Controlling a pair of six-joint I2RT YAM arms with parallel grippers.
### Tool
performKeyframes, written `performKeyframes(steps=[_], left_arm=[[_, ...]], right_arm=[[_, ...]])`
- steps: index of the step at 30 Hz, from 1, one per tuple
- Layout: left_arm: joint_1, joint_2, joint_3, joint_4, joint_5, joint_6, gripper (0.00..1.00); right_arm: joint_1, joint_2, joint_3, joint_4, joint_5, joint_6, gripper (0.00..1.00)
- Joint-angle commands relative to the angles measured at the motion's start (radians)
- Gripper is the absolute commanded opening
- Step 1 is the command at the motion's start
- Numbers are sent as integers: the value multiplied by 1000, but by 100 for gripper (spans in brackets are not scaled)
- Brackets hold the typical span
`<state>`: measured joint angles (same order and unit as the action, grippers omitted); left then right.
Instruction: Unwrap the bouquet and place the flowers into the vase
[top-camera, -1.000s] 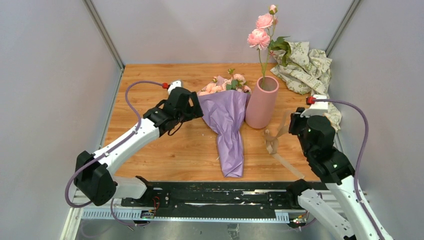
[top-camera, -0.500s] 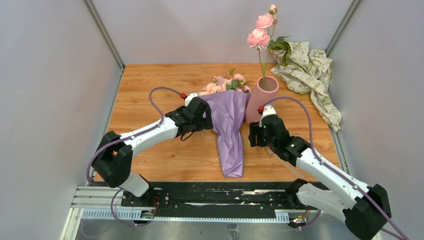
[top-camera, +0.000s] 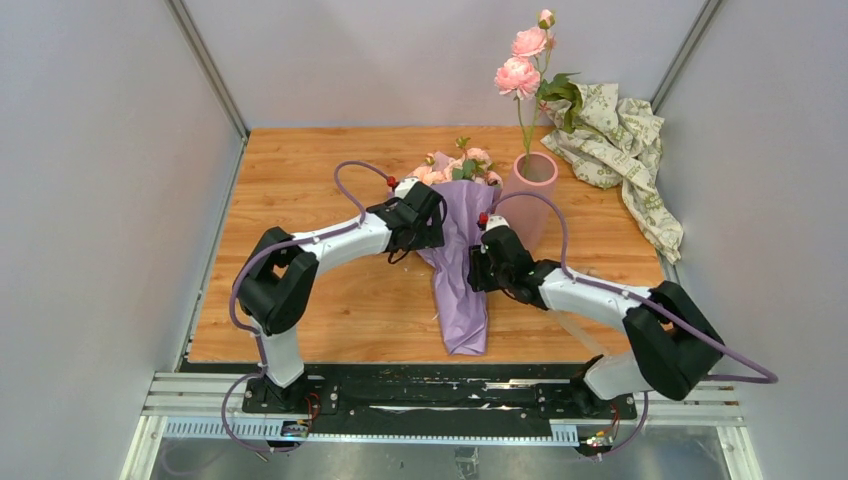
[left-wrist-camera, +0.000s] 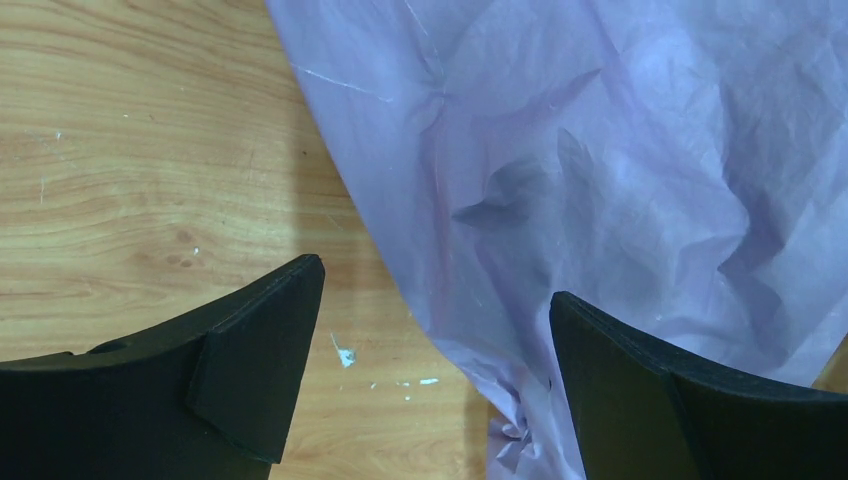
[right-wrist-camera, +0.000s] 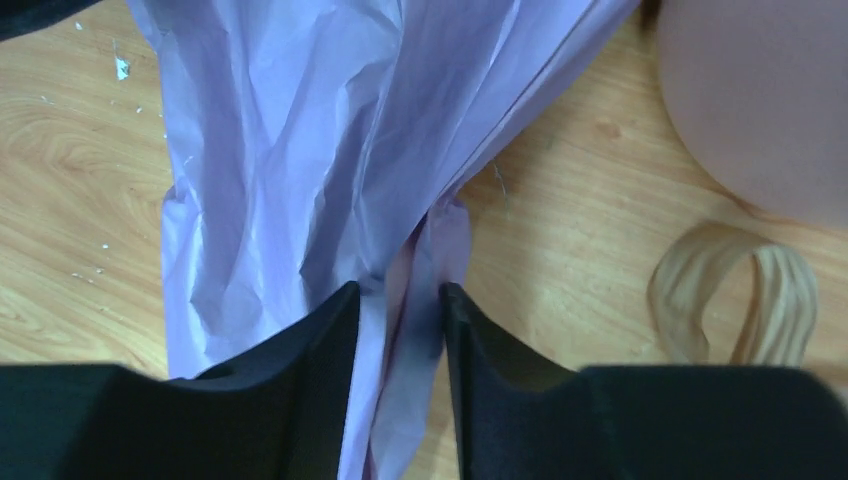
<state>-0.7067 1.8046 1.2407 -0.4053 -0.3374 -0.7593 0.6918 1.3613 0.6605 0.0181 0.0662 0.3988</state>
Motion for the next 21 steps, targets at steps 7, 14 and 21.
performKeyframes(steps=[7, 14, 21], left_arm=[[84, 87, 33, -2, 9, 0, 94], [190, 170, 93, -13, 33, 35, 94], [272, 180, 201, -58, 13, 107, 94]], right_arm=[[17, 191, 136, 104, -19, -13, 32], [17, 341, 302, 82, -27, -46, 30], [15, 459, 458, 54, -21, -86, 27]])
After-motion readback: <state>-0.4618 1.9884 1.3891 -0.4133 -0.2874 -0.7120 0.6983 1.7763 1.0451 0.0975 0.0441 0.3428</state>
